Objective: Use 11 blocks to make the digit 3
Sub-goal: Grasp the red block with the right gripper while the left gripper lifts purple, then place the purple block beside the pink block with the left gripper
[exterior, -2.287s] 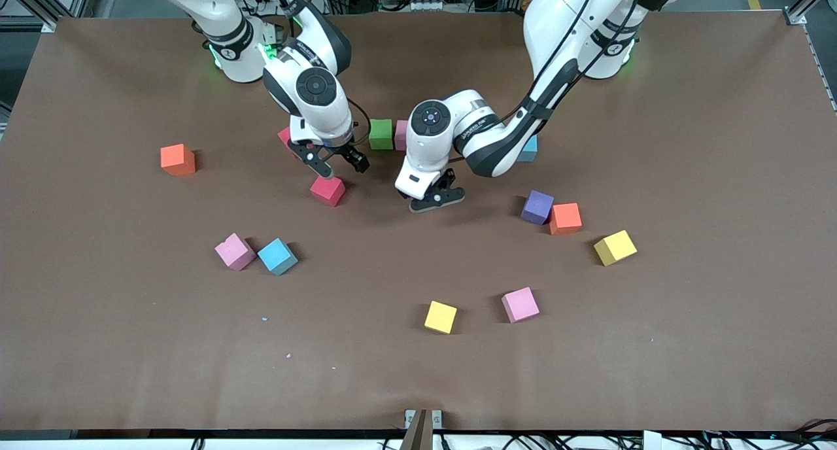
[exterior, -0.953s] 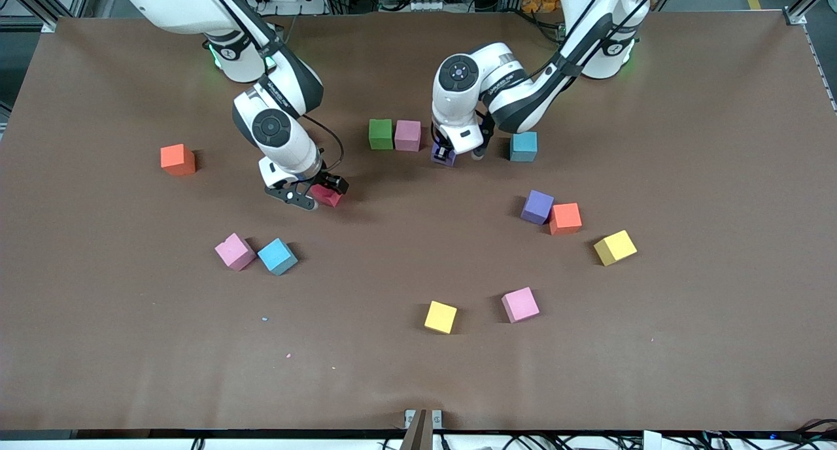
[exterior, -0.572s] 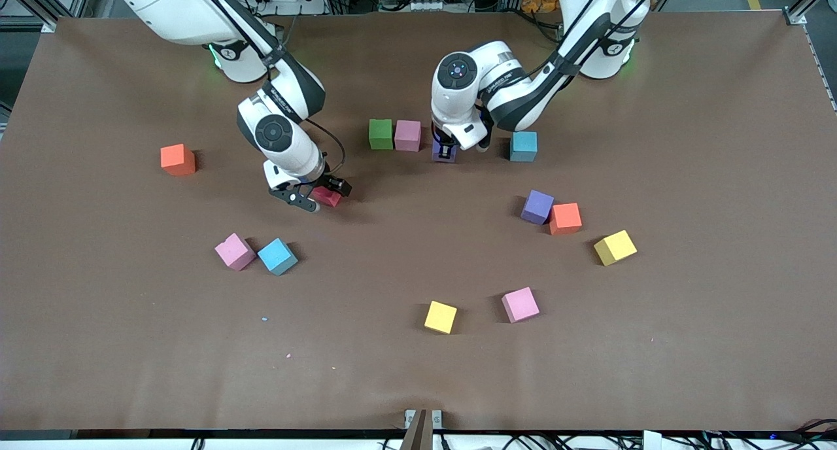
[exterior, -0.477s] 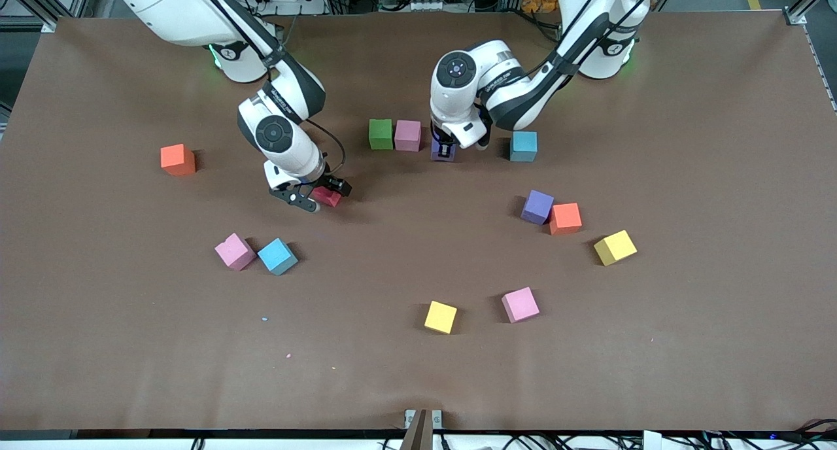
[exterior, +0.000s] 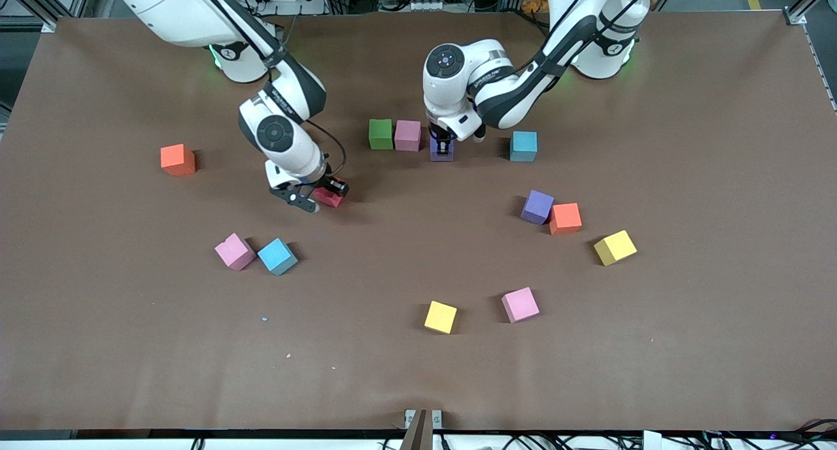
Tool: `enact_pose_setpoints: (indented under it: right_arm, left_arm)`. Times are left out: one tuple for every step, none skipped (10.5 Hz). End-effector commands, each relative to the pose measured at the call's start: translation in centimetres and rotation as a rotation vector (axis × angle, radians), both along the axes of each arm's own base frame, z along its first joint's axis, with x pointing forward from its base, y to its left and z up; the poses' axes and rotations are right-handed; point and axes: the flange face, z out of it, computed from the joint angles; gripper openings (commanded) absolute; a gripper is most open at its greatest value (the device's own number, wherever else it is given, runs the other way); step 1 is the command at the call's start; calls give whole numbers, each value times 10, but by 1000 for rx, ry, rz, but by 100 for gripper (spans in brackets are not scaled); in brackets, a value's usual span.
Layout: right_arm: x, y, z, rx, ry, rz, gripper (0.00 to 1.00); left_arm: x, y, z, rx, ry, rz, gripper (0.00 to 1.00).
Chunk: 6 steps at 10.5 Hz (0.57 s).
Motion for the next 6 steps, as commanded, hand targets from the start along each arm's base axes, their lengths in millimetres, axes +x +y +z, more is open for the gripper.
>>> enact_pose_setpoints:
  right_arm:
    - [-28, 43, 6, -25, -51, 169, 17]
    - [-45, 63, 6, -32, -59, 237, 17]
    - [-59, 78, 10, -33, -68, 279, 17]
    - [-68, 86, 11, -35, -67, 334, 17]
    - [-71, 87, 11, -37, -64, 362, 17]
    - [-72, 90, 11, -33, -64, 370, 17]
  left_arm:
    - [-3, -6, 2, -4, -24, 18, 19]
    - [-6, -8, 2, -4, -24, 12, 19]
    - [-9, -10, 1, -6, -24, 6, 19]
    - [-11, -12, 0, -16, -22, 4, 19]
    - [-13, -15, 0, -26, -23, 1, 19]
    - [-15, -17, -1, -26, -19, -3, 19]
